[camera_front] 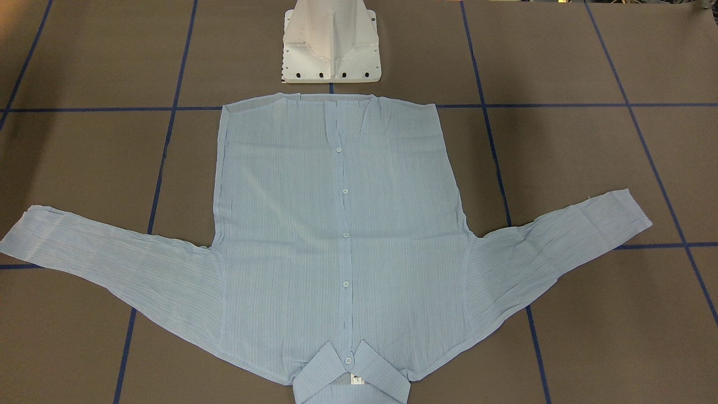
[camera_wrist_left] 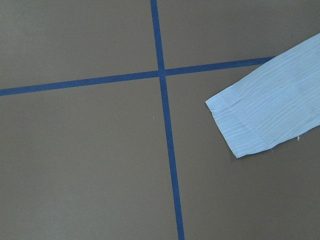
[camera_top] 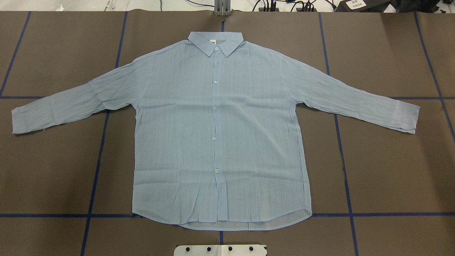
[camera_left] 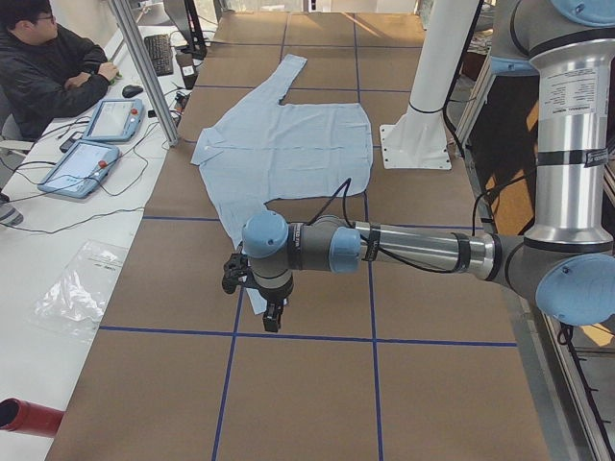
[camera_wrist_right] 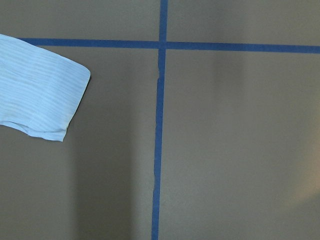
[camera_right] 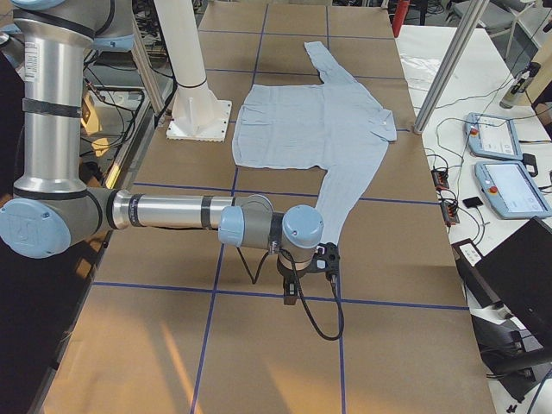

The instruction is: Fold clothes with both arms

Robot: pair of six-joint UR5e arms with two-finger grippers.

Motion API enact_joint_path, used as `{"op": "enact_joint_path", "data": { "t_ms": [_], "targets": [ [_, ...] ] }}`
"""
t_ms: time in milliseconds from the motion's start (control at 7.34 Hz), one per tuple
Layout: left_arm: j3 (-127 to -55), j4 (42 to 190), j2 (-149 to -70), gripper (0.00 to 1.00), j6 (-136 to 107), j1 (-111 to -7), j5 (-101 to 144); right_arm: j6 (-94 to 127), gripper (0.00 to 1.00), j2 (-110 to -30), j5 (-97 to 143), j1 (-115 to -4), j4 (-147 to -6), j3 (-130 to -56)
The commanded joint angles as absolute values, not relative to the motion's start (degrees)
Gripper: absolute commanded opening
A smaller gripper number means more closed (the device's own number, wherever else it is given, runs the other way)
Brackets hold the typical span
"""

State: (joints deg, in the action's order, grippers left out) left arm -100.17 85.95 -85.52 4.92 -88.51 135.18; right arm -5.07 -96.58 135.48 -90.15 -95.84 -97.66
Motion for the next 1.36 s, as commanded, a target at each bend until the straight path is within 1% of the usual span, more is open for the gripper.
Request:
{"op": "enact_joint_path", "data": {
  "t_ms": [0,272,409,817,953,1090,1226],
  "targets": [
    [-100.2,86.0,-85.6,1.0,4.9,-88.5,135.2,-5.0,1.0,-96.3,135.6,-90.2,-95.9,-97.8],
    [-100.4,86.2,-85.5,1.0,5.1,-88.5,135.3,-5.1,1.0,-96.2,135.6,-90.2,-95.8,-97.9],
    [-101.6,86.2,-85.5,1.0,5.1,-88.5,135.2,-5.2,1.0,-95.5,135.9,-90.2,-95.8,-98.2],
    [-102.2,86.4,-88.1,1.0,5.4,-88.8,134.9,-4.9,1.0,-93.4,138.5,-90.1,-95.8,-98.1],
    [-102.0,86.7,-88.9,1.0,5.1,-88.8,135.3,-5.4,1.0,-93.5,138.7,-90.1,-95.5,-97.2],
    [-101.4,87.1,-89.8,1.0,5.1,-88.7,135.4,-5.0,1.0,-93.9,138.9,-90.1,-92.1,-96.3],
    [-101.6,87.4,-89.1,1.0,5.3,-88.8,136.8,-3.4,1.0,-93.9,138.9,-89.8,-89.8,-94.3]
  ]
}}
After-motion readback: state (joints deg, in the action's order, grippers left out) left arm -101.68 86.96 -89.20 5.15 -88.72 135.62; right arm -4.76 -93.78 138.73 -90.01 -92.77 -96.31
